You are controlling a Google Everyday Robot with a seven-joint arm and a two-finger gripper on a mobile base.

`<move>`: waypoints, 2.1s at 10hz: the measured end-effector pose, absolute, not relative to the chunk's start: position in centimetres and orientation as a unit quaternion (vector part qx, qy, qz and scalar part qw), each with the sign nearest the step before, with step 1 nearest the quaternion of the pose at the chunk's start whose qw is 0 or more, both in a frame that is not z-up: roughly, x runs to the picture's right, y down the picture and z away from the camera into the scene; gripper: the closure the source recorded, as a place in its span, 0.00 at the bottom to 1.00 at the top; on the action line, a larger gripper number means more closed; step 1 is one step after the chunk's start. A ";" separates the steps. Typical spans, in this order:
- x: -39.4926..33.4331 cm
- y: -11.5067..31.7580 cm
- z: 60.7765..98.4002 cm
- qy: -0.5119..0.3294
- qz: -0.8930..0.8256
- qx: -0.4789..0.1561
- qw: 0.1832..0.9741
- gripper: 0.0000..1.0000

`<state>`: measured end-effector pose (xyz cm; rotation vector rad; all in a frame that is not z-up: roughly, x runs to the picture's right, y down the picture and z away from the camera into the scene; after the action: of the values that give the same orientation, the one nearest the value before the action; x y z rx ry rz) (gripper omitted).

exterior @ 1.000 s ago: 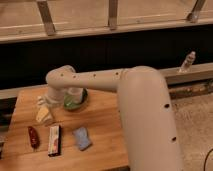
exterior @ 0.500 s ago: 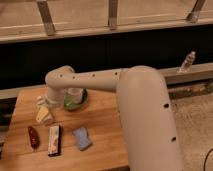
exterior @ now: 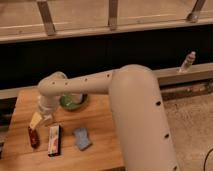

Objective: Place the pepper in the ceramic bowl

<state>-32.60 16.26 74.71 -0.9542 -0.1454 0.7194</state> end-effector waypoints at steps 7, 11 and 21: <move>-35.2 17.8 72.4 0.037 0.318 -0.344 0.883 0.20; -35.4 20.1 74.7 0.031 0.327 -0.402 0.854 0.20; -38.5 22.5 74.2 0.000 0.303 -0.440 0.845 0.20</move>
<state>-38.46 22.50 74.20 -0.9292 0.0007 0.6387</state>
